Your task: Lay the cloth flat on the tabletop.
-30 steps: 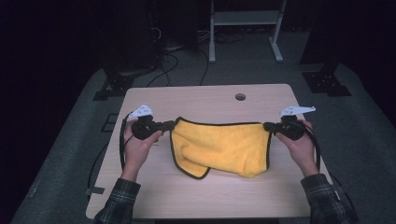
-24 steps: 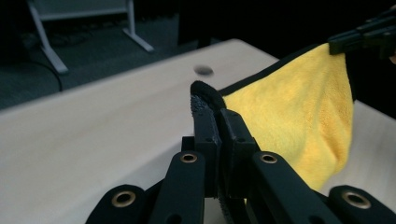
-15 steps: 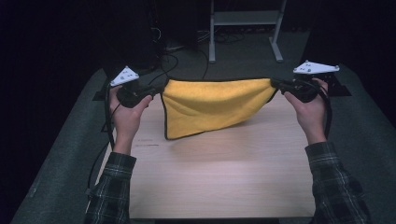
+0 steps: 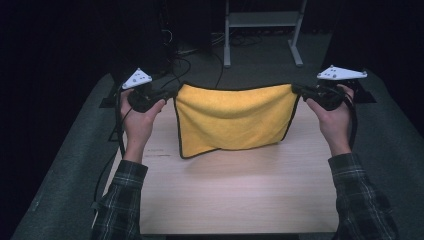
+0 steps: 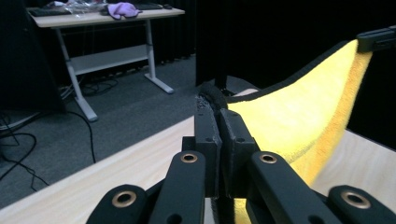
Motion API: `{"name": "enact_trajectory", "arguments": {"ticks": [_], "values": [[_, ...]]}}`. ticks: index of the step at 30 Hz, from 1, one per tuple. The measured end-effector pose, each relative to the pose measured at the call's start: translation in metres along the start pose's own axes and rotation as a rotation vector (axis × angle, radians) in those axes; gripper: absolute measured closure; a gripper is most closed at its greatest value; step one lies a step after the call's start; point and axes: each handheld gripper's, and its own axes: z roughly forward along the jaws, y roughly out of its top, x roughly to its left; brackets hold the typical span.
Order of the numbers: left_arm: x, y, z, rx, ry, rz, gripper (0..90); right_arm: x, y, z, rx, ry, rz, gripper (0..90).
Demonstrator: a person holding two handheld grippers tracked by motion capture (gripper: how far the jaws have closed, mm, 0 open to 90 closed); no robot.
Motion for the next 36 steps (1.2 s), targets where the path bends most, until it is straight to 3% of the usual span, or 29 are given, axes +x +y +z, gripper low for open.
{"name": "enact_trajectory", "arguments": {"ticks": [6,8,11,14,15,18,20,28,36], "values": [[0.011,0.014,0.011,-0.029,0.008,-0.024,86.0,-0.008,0.009,0.009,-0.028,-0.018,0.022,84.7],[0.011,0.026,0.008,-0.062,0.014,-0.007,86.0,-0.007,0.021,0.006,-0.066,-0.029,0.015,84.8],[0.01,0.027,0.005,-0.061,0.019,0.008,85.9,-0.004,0.029,-0.002,-0.104,-0.018,0.005,84.7],[0.009,0.007,0.005,-0.028,0.012,-0.005,85.9,0.002,0.021,-0.003,-0.087,0.002,-0.01,84.7],[0.009,0.007,0.005,-0.028,0.012,-0.005,85.8,0.002,0.021,-0.003,-0.087,0.002,-0.01,84.7],[0.007,-0.023,0.008,0.02,-0.008,-0.037,85.8,0.01,-0.004,0.004,-0.033,0.022,-0.015,84.6],[0.005,-0.033,0.007,0.037,-0.017,-0.048,85.8,0.014,-0.017,0.007,-0.008,0.039,-0.011,84.6],[-0.005,-0.06,0.003,0.09,-0.059,-0.06,85.8,0.025,-0.052,0.009,0.047,0.081,-0.012,84.6],[-0.015,-0.09,-0.006,0.124,-0.101,-0.098,85.7,0.034,-0.079,-0.004,0.076,0.126,-0.013,84.5]]}}
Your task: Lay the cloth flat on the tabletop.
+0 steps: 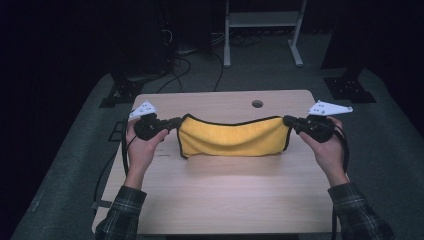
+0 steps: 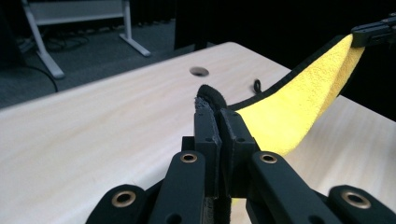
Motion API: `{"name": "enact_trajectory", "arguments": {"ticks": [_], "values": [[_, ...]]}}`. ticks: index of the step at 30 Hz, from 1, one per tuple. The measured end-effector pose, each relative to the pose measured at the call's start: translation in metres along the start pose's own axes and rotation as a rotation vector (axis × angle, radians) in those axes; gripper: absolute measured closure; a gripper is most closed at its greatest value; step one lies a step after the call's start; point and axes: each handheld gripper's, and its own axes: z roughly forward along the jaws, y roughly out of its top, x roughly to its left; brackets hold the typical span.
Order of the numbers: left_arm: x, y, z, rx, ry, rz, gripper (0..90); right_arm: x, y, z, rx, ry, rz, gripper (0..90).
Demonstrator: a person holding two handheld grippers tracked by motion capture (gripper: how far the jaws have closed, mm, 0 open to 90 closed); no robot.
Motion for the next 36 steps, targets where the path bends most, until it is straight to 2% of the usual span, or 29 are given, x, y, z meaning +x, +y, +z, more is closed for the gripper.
{"name": "enact_trajectory", "arguments": {"ticks": [2,3,7,9,11,12,15,17,22,23,24,25,28,33,34,36], "values": [[-0.001,-0.004,-0.001,0.002,-0.004,-0.006,85.7,0.004,-0.007,-0.003,0.012,0.011,0.002,84.5],[-0.002,-0.012,-0.003,0.01,-0.015,-0.016,85.7,0.005,-0.009,-0.004,0.013,0.014,-0.002,84.4],[-0.006,-0.023,-0.007,0.034,-0.021,-0.016,85.7,0.01,-0.021,-0.009,0.03,0.03,-0.002,84.4],[-0.009,-0.035,-0.01,0.047,-0.034,-0.026,85.7,0.015,-0.032,-0.011,0.049,0.047,-0.003,84.4],[-0.01,-0.039,-0.011,0.052,-0.04,-0.028,85.7,0.017,-0.035,-0.013,0.056,0.052,-0.003,84.4],[-0.012,-0.043,-0.013,0.063,-0.048,-0.031,85.7,0.02,-0.043,-0.016,0.061,0.063,0.004,84.4],[-0.016,-0.055,-0.017,0.084,-0.061,-0.031,85.7,0.023,-0.051,-0.019,0.067,0.075,0.01,84.4],[-0.022,-0.066,-0.022,0.091,-0.087,-0.048,85.7,0.028,-0.062,-0.025,0.085,0.097,0.02,84.4],[-0.032,-0.081,-0.027,0.118,-0.111,-0.048,85.6,0.036,-0.079,-0.032,0.117,0.124,0.036,84.3],[-0.036,-0.087,-0.028,0.139,-0.123,-0.047,85.5,0.04,-0.088,-0.036,0.139,0.135,0.04,84.3],[-0.036,-0.087,-0.028,0.139,-0.123,-0.047,85.5,0.04,-0.088,-0.036,0.139,0.135,0.04,84.3],[-0.038,-0.091,-0.028,0.145,-0.13,-0.05,85.5,0.044,-0.097,-0.039,0.161,0.145,0.042,84.3],[-0.046,-0.104,-0.029,0.189,-0.151,-0.056,85.4,0.049,-0.108,-0.045,0.189,0.155,0.054,84.2],[-0.05,-0.117,-0.03,0.233,-0.16,-0.062,85.4,0.054,-0.123,-0.05,0.233,0.166,0.068,84.2],[-0.052,-0.122,-0.03,0.255,-0.163,-0.065,85.3,0.057,-0.129,-0.051,0.252,0.178,0.081,84.1],[-0.053,-0.126,-0.03,0.268,-0.162,-0.063,85.3,0.058,-0.131,-0.051,0.263,0.184,0.085,84.0]]}}
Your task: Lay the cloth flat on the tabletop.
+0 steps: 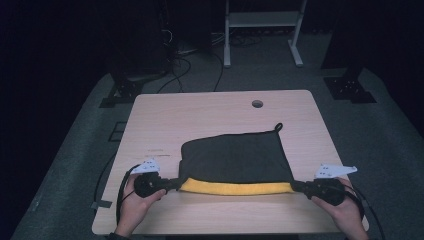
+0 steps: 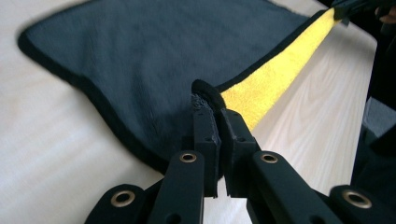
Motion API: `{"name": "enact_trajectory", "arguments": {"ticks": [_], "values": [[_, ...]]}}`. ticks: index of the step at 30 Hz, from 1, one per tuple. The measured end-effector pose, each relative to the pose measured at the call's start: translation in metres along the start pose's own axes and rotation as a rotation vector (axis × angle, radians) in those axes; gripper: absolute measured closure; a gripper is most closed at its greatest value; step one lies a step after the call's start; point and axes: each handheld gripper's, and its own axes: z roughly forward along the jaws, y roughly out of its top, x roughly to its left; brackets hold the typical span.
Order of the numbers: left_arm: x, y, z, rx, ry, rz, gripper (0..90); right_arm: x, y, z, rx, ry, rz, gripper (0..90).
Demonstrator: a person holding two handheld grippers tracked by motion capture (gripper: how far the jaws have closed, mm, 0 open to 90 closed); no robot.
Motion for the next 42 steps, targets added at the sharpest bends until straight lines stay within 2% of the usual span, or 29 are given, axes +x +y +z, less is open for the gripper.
{"name": "enact_trajectory", "arguments": {"ticks": [2,3,5,9,11,14,15,16,18,19,21,22,24,26,29,32,34,36,38,42], "values": [[-0.002,-0.008,0.003,0.041,0.003,0.0,85.2,0.004,-0.008,0.002,0.035,0.013,-0.002,83.7],[-0.002,-0.008,0.003,0.041,0.003,0.0,85.2,0.004,-0.008,0.002,0.035,0.013,-0.002,83.7],[-0.006,-0.015,0.005,0.085,0.01,0.005,85.2,0.009,-0.013,0.004,0.063,0.027,0.0,83.5],[-0.01,-0.02,0.006,0.114,0.018,0.02,85.1,0.013,-0.019,0.005,0.094,0.04,-0.002,83.4],[-0.012,-0.022,0.005,0.114,0.021,0.02,84.0,0.015,-0.024,0.007,0.132,0.052,-0.005,81.5],[-0.012,-0.02,0.001,0.081,0.021,0.022,80.0,0.015,-0.024,0.008,0.132,0.052,-0.011,76.2],[-0.012,-0.019,-0.001,0.065,0.02,0.023,75.5,0.014,-0.022,0.006,0.104,0.056,-0.015,67.9],[-0.012,-0.016,-0.006,0.028,0.014,0.029,73.3,0.013,-0.021,0.005,0.081,0.057,-0.008,63.2],[-0.012,-0.014,-0.007,0.013,0.014,0.031,69.1,0.009,-0.019,0.001,0.023,0.056,0.011,55.1],[-0.012,-0.013,-0.009,0.004,0.017,0.031,69.1,0.009,-0.019,0.001,0.023,0.056,0.011,55.1],[-0.011,-0.011,-0.01,-0.008,0.025,0.03,66.5,0.005,-0.018,-0.003,-0.036,0.063,0.037,53.2],[-0.007,-0.008,-0.009,-0.016,0.039,0.03,65.7,0.0,-0.016,-0.006,-0.074,0.029,0.049,51.4],[-0.006,-0.006,-0.008,-0.015,0.05,0.031,65.6,-0.003,-0.015,-0.007,-0.08,0.013,0.051,52.4],[-0.002,-0.002,-0.002,-0.008,0.059,0.032,65.4,-0.011,-0.014,-0.001,-0.051,-0.046,0.041,55.3],[0.004,0.002,0.015,0.027,0.076,0.033,63.9,-0.015,-0.013,0.009,-0.007,-0.067,0.021,54.8],[0.004,0.0,0.02,0.052,0.078,0.034,63.3,-0.014,-0.013,0.014,0.016,-0.067,0.003,54.2],[-0.003,-0.006,0.023,0.078,0.066,0.041,61.9,-0.009,-0.014,0.018,0.039,-0.056,-0.03,52.1],[-0.006,-0.008,0.023,0.081,0.062,0.043,61.2,-0.007,-0.015,0.018,0.047,-0.051,-0.037,51.4],[-0.016,-0.017,0.018,0.095,0.053,0.043,59.5,0.002,-0.019,0.017,0.061,-0.024,-0.052,48.9],[-0.024,-0.026,0.01,0.095,0.056,0.04,58.3,0.01,-0.023,0.012,0.069,0.006,-0.061,47.7]]}}
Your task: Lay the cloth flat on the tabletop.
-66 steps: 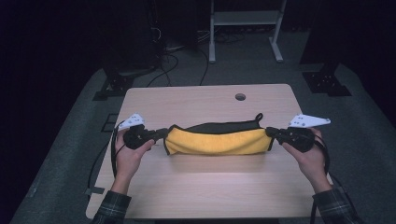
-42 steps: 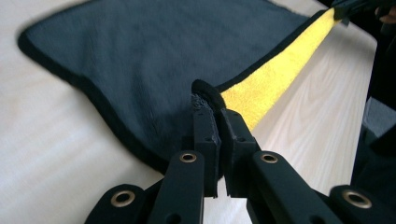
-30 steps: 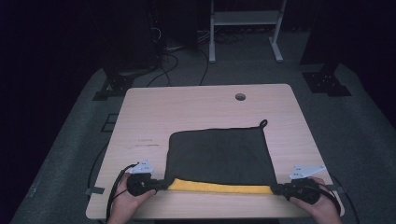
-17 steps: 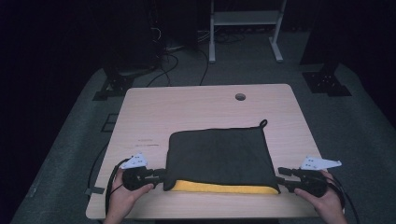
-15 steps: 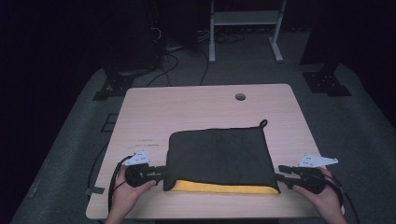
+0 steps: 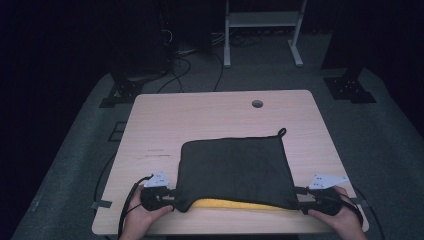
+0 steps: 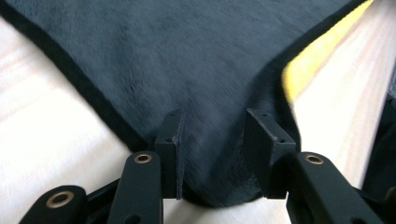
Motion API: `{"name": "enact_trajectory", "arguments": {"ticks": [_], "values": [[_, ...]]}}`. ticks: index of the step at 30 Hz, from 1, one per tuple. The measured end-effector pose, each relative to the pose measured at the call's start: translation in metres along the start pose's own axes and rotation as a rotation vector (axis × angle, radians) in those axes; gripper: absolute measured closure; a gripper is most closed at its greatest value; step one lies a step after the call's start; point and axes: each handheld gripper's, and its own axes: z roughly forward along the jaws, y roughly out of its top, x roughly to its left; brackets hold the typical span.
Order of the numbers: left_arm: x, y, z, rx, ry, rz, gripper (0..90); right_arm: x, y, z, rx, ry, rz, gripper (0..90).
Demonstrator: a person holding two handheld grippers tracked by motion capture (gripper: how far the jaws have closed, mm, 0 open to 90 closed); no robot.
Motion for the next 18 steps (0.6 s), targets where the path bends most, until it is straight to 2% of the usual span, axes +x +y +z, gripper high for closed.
{"name": "enact_trajectory", "arguments": {"ticks": [1,4,9,10,11,12,15,18], "values": [[-0.002,-0.006,-0.004,0.009,0.009,-0.002,57.4,0.006,-0.003,-0.004,-0.002,0.017,-0.013,46.6],[-0.003,-0.015,-0.009,0.01,0.025,-0.01,55.7,0.011,-0.009,-0.009,0.001,0.018,-0.016,45.5],[0.002,-0.013,-0.013,-0.039,0.052,-0.006,48.6,0.005,-0.009,-0.013,-0.04,-0.008,0.021,41.5],[0.006,-0.011,-0.012,-0.061,0.067,-0.004,45.4,-0.004,-0.007,-0.013,-0.065,-0.052,0.044,38.5],[0.006,-0.011,-0.012,-0.061,0.067,-0.004,45.1,-0.004,-0.007,-0.013,-0.065,-0.052,0.044,38.5],[0.011,-0.008,-0.011,-0.07,0.073,0.0,44.5,-0.013,-0.004,-0.011,-0.08,-0.085,0.074,34.8],[0.017,-0.004,-0.008,-0.066,0.08,0.015,45.6,-0.022,-0.001,-0.009,-0.089,-0.112,0.1,33.4],[0.025,0.001,-0.004,-0.07,0.114,0.016,42.9,-0.037,0.004,-0.003,-0.089,-0.18,0.118,32.8]]}}
